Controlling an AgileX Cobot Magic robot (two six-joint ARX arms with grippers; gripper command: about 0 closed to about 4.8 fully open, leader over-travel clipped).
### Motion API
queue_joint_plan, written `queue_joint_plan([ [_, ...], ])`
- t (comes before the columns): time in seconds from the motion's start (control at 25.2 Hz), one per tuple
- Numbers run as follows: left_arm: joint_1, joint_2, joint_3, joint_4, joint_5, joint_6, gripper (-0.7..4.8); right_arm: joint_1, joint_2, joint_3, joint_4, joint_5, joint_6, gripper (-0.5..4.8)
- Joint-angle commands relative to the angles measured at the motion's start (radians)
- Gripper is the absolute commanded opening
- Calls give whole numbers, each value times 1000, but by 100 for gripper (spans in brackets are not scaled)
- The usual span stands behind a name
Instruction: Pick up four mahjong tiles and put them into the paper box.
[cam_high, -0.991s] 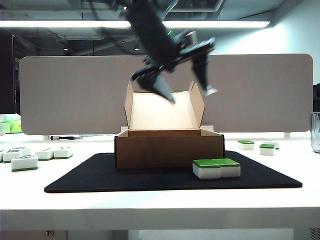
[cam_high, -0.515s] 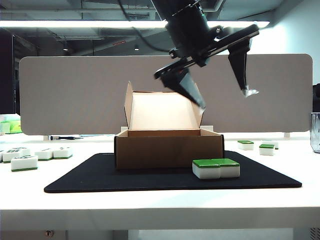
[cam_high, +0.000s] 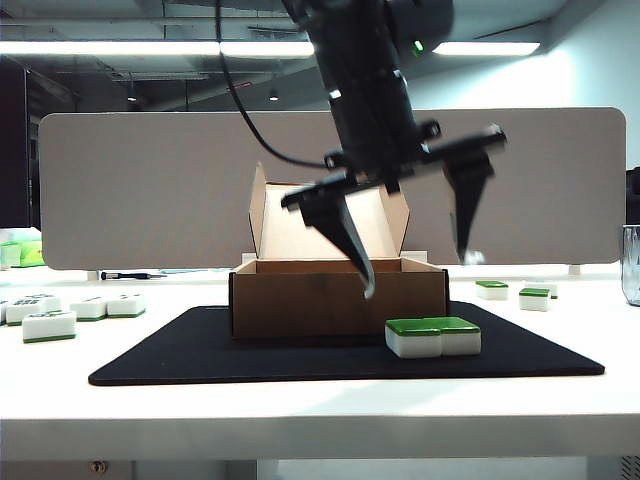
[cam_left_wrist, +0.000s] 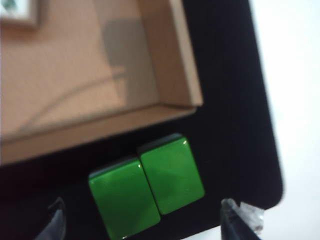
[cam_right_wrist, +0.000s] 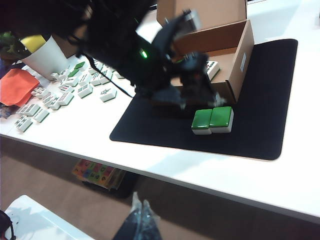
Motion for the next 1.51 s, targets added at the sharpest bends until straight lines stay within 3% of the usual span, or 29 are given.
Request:
queue_joint_plan([
  [0.04,-20,42,1,-8,-6,-57,395,0,-1,3,13,2,-3,-1],
  [0.67,-38,77,4,93,-71,-63,395,0,-1,3,13,-9,-3,-1],
  [0.95,-44,91,3,68,-115,34,395,0,-1,3,13,-9,-3,-1],
  [1.47,-74,126,3,63,-183,79,394,0,-1,3,12,-9,-3,-1],
  [1.51,-71,126,3,63,-182,83,365,0,-1,3,12,-9,-3,-1],
])
